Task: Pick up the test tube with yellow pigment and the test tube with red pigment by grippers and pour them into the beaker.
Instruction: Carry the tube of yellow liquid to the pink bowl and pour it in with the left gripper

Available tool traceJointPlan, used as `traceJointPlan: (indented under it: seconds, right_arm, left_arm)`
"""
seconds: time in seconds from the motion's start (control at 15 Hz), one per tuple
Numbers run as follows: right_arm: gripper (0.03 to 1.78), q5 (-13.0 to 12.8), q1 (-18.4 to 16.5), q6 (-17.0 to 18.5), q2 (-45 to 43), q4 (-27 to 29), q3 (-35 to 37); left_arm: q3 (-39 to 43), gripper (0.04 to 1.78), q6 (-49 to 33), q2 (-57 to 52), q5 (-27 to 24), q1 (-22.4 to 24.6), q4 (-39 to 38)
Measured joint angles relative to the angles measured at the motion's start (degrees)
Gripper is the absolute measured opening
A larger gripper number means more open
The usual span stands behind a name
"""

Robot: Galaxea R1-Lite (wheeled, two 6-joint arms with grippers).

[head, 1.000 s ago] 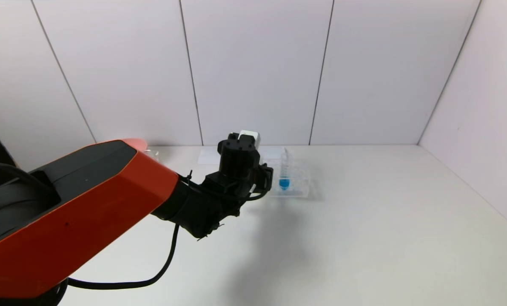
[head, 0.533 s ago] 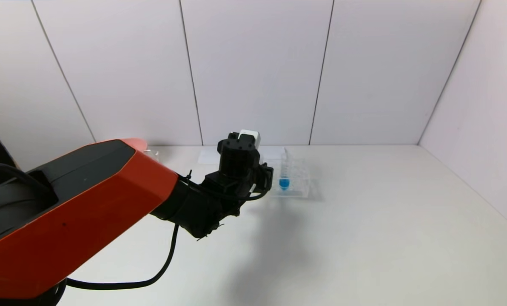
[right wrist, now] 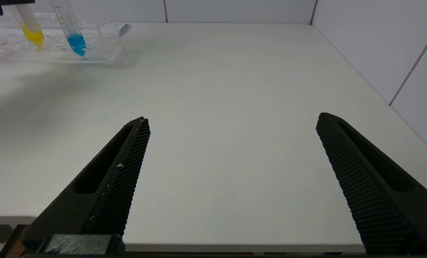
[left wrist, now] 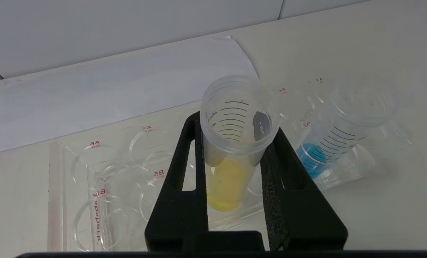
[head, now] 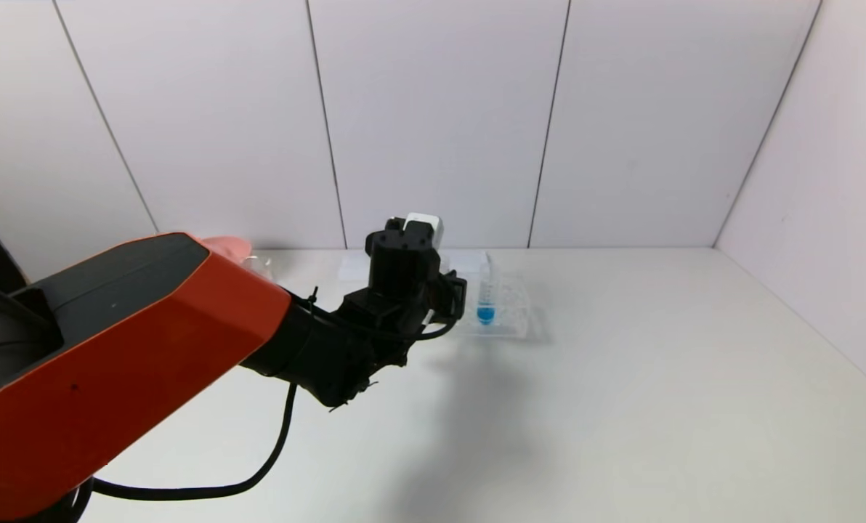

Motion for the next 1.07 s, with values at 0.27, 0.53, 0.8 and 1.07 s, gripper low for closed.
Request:
traceJointPlan:
  seconds: [0.27,0.53,0.8,1.07]
  right_arm:
    - [1.70,0.00,0.00,0.00,0.00,0.00,0.00]
    - [1.70,0.00,0.00,0.00,0.00,0.00,0.02]
    - [1.70,0.00,0.00,0.00,0.00,0.00,0.02]
    - [1.70,0.02,0.00,0.02,0.00,-0.02,0.02]
  left_arm:
    - [0.16,0.44,0.21,-2.10,0.28,0.00,0.55]
    - [-0.09,0.44,1.48,-3.75,0.39,0.00,0.66]
    - [-0.34,0.44,3.11,-5.51,0.44,0.02,0.79]
    - [-0.61,0.44,4.10,-7.14,0.46,0.02,0.85]
